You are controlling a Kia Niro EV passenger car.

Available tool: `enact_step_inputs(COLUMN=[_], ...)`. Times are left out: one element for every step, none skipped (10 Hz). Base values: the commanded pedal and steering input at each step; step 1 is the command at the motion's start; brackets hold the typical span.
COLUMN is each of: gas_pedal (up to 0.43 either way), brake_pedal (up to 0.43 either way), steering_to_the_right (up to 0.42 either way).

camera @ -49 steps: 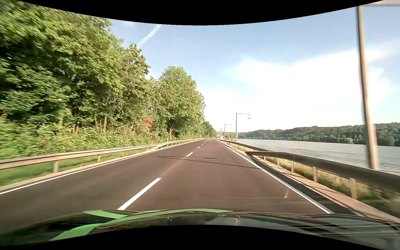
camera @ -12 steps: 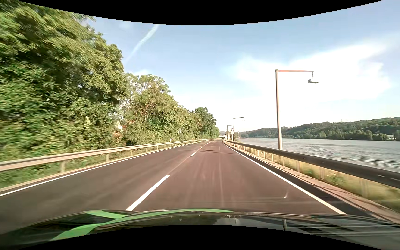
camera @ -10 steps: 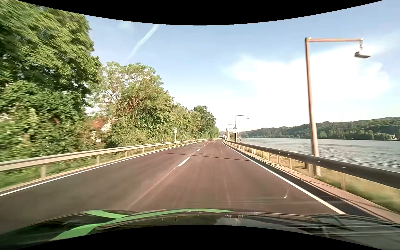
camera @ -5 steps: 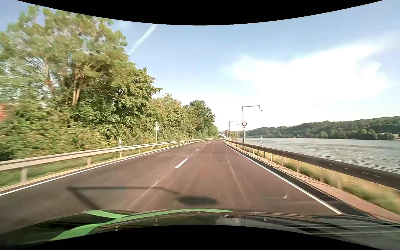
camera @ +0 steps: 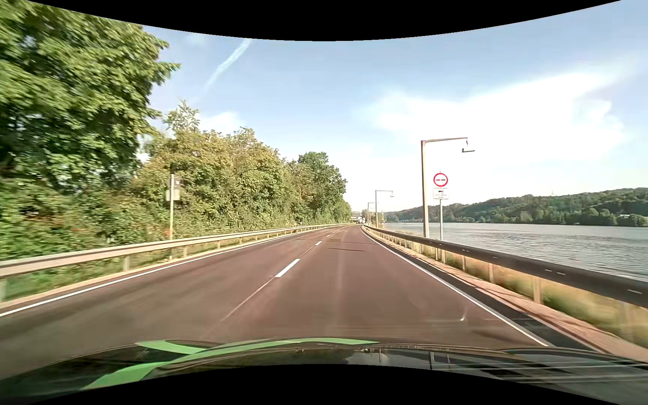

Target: Follow the waypoints while adhering to traffic rules and regulations

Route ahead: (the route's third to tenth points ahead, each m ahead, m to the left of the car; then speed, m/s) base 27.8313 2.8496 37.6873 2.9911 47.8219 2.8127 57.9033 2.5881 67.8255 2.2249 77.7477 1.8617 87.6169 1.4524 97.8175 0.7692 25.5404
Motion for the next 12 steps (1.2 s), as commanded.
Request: enact_step_inputs(gas_pedal=[0.157, 0.157, 0.157, 0.169, 0.169, 0.169, 0.169, 0.169, 0.169, 0.169, 0.189, 0.189], brake_pedal=[0.000, 0.000, 0.000, 0.000, 0.000, 0.000, 0.000, 0.000, 0.000, 0.000, 0.000, 0.000], steering_to_the_right=[0.001, 0.000, 0.000, 0.000, 0.000, 0.002, 0.002, 0.001, 0.002, 0.003, 0.003, 0.003])
